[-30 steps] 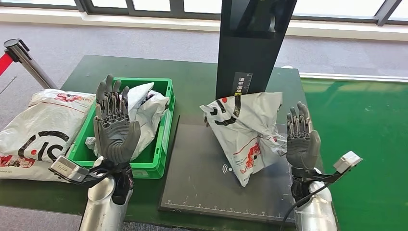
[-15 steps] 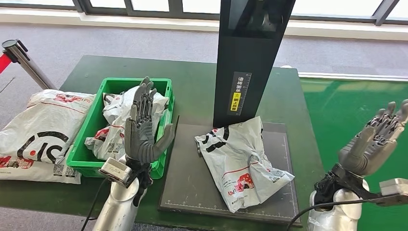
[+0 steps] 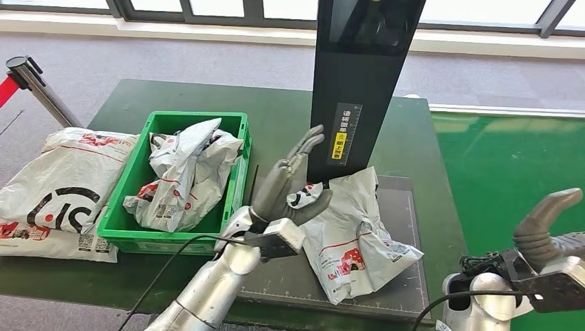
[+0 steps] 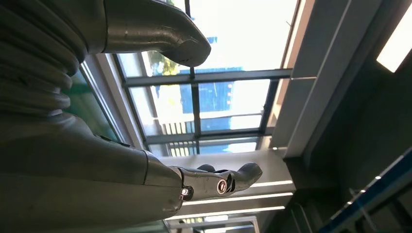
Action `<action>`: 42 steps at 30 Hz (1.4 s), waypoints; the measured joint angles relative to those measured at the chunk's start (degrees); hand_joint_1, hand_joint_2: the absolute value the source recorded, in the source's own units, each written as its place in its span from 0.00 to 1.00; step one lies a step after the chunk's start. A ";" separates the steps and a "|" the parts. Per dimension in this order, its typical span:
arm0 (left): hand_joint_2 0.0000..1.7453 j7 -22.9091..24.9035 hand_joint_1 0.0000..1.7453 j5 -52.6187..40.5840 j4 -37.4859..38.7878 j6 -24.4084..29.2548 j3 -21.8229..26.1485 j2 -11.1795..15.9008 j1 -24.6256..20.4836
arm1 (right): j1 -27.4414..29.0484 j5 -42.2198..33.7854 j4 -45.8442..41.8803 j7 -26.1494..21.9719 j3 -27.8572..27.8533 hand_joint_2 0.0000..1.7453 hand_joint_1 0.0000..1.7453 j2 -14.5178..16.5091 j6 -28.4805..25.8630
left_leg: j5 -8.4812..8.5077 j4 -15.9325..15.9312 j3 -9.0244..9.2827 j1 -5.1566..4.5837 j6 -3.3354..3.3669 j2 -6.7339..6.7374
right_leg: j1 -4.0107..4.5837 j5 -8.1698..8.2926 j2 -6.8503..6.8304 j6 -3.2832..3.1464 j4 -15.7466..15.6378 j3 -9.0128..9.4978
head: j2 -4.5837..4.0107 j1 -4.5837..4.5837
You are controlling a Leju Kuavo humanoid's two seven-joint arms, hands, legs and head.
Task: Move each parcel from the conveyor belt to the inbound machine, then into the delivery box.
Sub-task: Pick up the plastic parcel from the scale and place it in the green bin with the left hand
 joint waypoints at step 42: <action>1.00 34.20 1.00 -10.98 38.85 3.36 -33.09 -2.13 -9.38 | -1.82 3.48 6.14 0.16 3.67 1.00 0.00 0.02 -1.50 | -0.11 -0.08 0.76 0.01 0.03 -0.28 | 0.04 -0.30 -0.25 0.01 0.01 0.89 | 0.00 0.00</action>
